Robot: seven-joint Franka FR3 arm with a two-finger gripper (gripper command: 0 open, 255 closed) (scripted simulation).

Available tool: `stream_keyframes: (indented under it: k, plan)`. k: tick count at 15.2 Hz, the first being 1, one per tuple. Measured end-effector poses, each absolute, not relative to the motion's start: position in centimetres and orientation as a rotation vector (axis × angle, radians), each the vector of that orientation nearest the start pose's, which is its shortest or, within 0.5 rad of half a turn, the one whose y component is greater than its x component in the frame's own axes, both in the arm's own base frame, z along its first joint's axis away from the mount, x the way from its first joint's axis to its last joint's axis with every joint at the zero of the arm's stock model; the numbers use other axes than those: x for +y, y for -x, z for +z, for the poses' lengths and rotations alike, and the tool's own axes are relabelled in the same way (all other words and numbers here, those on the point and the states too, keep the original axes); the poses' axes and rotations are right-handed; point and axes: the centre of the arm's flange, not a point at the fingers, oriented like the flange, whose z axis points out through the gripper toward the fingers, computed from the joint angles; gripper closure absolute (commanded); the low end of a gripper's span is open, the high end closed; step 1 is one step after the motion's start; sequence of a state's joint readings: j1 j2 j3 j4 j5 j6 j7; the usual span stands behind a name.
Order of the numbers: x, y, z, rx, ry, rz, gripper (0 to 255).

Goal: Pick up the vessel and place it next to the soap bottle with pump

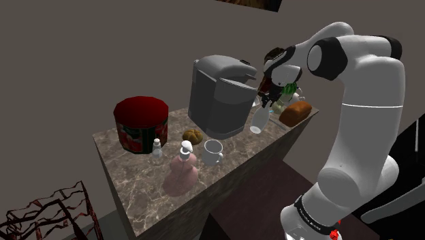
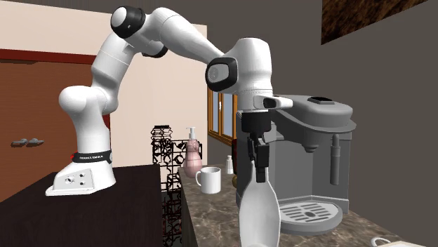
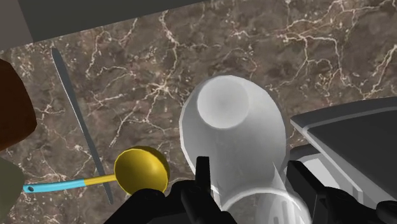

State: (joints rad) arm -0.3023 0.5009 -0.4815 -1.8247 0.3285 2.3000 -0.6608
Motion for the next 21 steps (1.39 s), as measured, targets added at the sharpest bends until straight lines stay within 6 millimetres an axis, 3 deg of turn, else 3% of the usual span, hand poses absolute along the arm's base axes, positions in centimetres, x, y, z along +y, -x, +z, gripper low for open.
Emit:
stream_keyframes:
  k: [21]
  plan:
    - [-43.6, -48.1, 39.5, 0.445, 3.121, -0.08, 255]
